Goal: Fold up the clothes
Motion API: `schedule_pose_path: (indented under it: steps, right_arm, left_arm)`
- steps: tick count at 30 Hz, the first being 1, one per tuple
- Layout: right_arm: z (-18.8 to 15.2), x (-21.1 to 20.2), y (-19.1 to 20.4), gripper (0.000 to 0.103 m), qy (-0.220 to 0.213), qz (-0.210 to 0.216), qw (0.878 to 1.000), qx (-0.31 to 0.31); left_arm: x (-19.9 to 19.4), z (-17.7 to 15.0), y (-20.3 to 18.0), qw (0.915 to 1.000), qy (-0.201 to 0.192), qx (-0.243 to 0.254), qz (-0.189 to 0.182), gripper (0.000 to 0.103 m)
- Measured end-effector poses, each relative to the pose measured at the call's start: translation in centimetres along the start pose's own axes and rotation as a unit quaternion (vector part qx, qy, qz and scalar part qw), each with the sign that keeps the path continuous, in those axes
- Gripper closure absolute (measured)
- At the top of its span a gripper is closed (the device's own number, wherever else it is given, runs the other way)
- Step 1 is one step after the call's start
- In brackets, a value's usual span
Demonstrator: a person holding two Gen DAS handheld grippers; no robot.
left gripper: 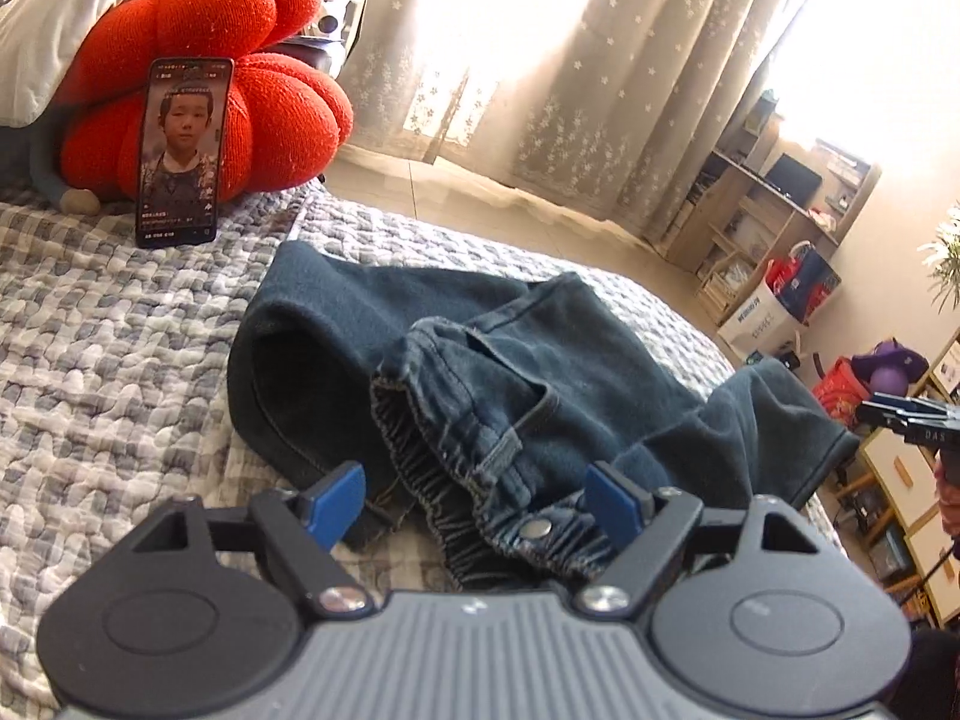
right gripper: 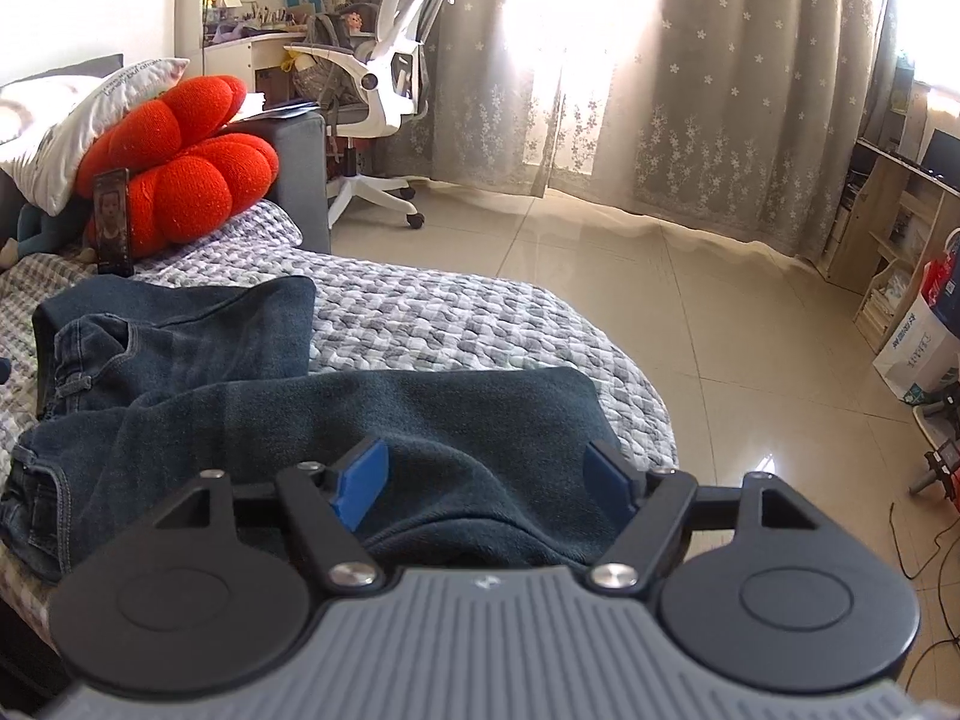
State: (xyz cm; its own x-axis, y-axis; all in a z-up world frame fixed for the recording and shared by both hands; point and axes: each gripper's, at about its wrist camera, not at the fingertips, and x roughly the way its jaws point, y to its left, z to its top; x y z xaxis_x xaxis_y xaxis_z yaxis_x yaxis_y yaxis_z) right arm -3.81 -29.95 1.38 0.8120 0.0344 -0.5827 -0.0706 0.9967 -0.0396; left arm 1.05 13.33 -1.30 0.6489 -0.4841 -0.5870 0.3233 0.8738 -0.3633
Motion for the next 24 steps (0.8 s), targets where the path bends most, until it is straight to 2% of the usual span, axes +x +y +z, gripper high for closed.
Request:
schedule_pose_path:
  steps: [4, 10, 16, 20, 24]
  right_arm:
    - [0.7, 1.5, 1.3, 0.028, -0.016, 0.045, 0.999, 0.007]
    - [2.2, 5.3, 3.9, 0.028, -0.015, 0.095, 0.995, 0.015]
    - [3.6, 9.4, 6.2, 0.028, 0.012, 0.098, 0.995, 0.01]
    - [4.3, 12.0, 7.5, 0.028, 0.029, 0.096, 0.995, 0.006]
    - [4.6, 14.7, 8.2, 0.028, 0.051, 0.096, 0.994, 0.021]
  left_arm:
    - [1.5, 0.7, 0.1, 0.9995, -0.027, -0.013, 0.005, 0.022]
    - [3.9, 1.8, 0.9, 0.9982, -0.034, -0.04, 0.029, 0.026]
    - [6.0, 2.1, 1.6, 0.9978, -0.012, -0.046, 0.046, 0.033]
    - [7.5, 1.8, 1.7, 0.9975, 0.014, -0.053, 0.046, 0.043]
    - [8.0, 1.5, 1.8, 0.9968, 0.022, -0.065, 0.04, 0.052]
